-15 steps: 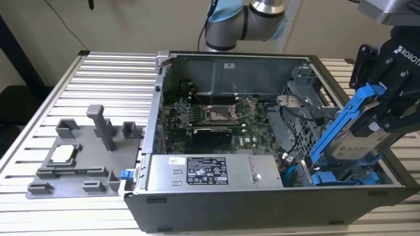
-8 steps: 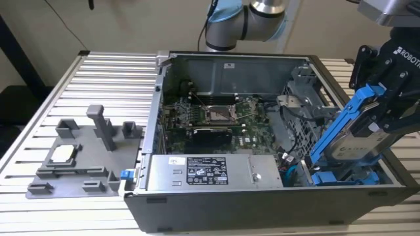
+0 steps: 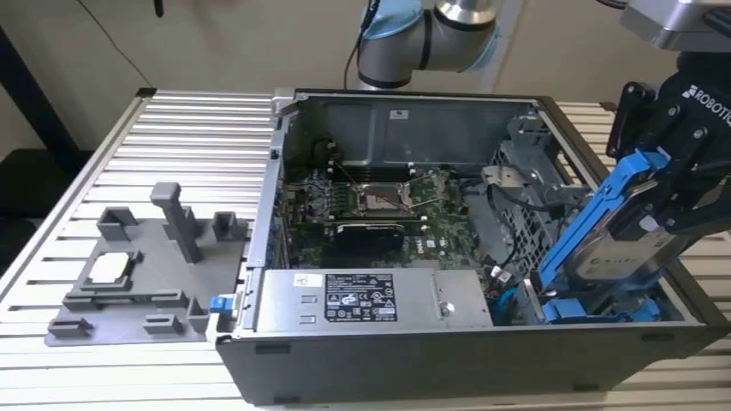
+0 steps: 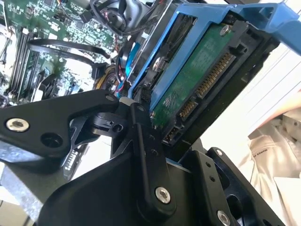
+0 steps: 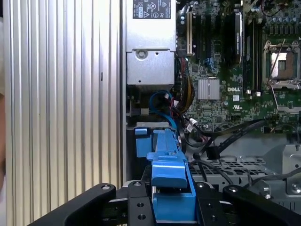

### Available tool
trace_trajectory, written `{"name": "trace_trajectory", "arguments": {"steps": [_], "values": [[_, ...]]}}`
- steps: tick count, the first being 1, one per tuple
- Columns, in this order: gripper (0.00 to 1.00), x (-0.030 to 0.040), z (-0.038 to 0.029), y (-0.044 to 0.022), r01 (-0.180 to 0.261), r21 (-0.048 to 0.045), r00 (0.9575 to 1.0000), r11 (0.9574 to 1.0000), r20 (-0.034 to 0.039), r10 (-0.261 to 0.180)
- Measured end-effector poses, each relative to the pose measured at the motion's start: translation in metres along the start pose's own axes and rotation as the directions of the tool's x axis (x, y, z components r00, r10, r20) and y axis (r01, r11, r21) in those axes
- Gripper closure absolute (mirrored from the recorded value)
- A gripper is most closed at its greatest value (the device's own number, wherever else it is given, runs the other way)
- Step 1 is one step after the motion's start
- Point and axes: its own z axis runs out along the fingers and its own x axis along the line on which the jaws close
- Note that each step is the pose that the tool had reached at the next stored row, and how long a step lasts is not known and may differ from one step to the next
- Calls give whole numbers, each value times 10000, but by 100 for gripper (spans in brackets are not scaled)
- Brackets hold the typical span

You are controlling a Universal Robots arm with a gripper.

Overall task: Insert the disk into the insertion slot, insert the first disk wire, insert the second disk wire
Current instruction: 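Insert the disk into the insertion slot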

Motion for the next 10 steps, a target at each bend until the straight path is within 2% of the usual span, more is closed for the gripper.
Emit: {"name": "trace_trajectory", "arguments": {"steps": [10], "values": [[67, -1, 107, -11, 7, 0, 10000, 10000, -1, -7]]}}
